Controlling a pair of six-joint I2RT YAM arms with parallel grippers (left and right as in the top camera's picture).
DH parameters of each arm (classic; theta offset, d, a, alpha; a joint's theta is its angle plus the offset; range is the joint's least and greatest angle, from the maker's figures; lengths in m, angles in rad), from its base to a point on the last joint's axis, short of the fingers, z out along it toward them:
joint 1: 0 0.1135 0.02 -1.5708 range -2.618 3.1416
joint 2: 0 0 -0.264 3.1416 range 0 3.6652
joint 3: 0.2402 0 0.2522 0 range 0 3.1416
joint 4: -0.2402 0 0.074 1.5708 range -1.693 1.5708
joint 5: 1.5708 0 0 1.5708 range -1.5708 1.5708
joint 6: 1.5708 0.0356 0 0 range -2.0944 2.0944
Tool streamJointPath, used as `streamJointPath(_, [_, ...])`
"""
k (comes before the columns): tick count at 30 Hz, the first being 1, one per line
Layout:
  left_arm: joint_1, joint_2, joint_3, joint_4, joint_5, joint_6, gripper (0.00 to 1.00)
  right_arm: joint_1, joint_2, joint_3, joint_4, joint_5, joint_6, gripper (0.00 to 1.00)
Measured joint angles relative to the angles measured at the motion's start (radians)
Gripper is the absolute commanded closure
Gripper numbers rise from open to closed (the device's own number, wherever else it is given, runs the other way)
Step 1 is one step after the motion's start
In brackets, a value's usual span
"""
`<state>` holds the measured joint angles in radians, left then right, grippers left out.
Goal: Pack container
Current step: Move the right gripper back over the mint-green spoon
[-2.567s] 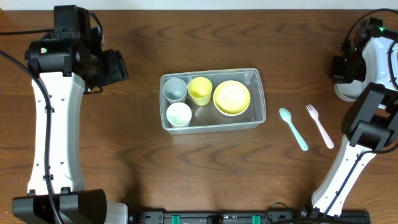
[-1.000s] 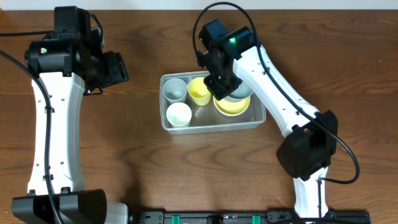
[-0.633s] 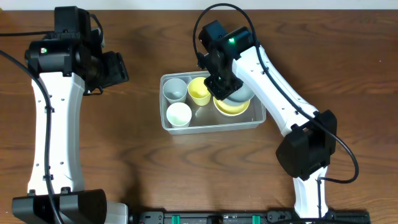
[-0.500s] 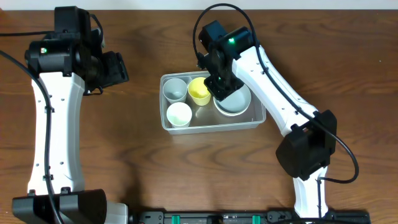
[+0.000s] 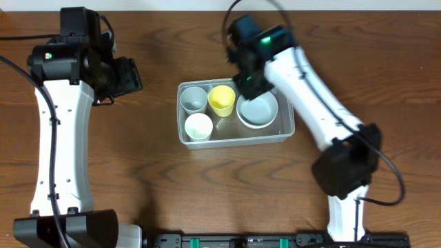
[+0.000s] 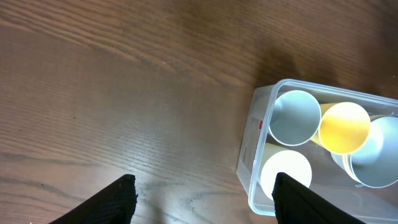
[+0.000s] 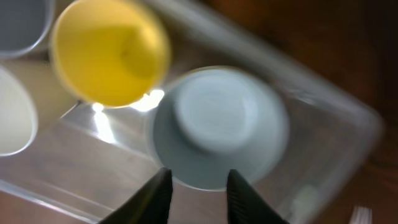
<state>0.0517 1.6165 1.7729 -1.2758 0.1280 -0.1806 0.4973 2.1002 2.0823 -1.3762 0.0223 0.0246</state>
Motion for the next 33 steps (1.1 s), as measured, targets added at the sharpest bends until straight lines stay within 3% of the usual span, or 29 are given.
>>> streamJointPath(3, [0.0,0.0,0.0,0.0,0.0,0.0,0.29,-0.117,-0.084,0.012,0.002,0.007,0.025,0.25])
streamJointPath(9, [0.0,0.0,0.0,0.0,0.0,0.0,0.29,-0.472,-0.29,0.058,-0.093,0.008,0.02,0.25])
streamJointPath(13, [0.0,0.0,0.0,0.0,0.0,0.0,0.29,-0.605,-0.322,0.059,-0.185,-0.016,0.01,0.31])
streamJointPath(15, [0.0,0.0,0.0,-0.001,0.0,0.0,0.29,-0.642,-0.318,0.039,-0.23,-0.036,0.007,0.36])
streamJointPath(20, [0.0,0.0,0.0,-0.003,0.0,0.0,0.29,-0.678,-0.332,-0.032,-0.294,-0.084,-0.007,0.37])
streamJointPath(25, [0.0,0.0,0.0,-0.003,0.0,0.0,0.29,-0.677,-0.52,-0.225,-0.272,-0.114,-0.011,0.33])
streamJointPath(27, [0.0,0.0,-0.001,-0.003,0.0,0.0,0.29,-0.678,-0.659,-0.339,-0.23,-0.124,-0.011,0.25])
streamJointPath(29, [0.0,0.0,-0.002,-0.003,0.0,0.0,0.29,-0.677,-0.798,-0.459,-0.193,-0.137,-0.011,0.04])
streamJointPath(33, [0.0,0.0,-0.002,-0.003,0.0,0.0,0.29,-0.677,-1.03,-0.701,-0.117,-0.183,-0.015,0.01])
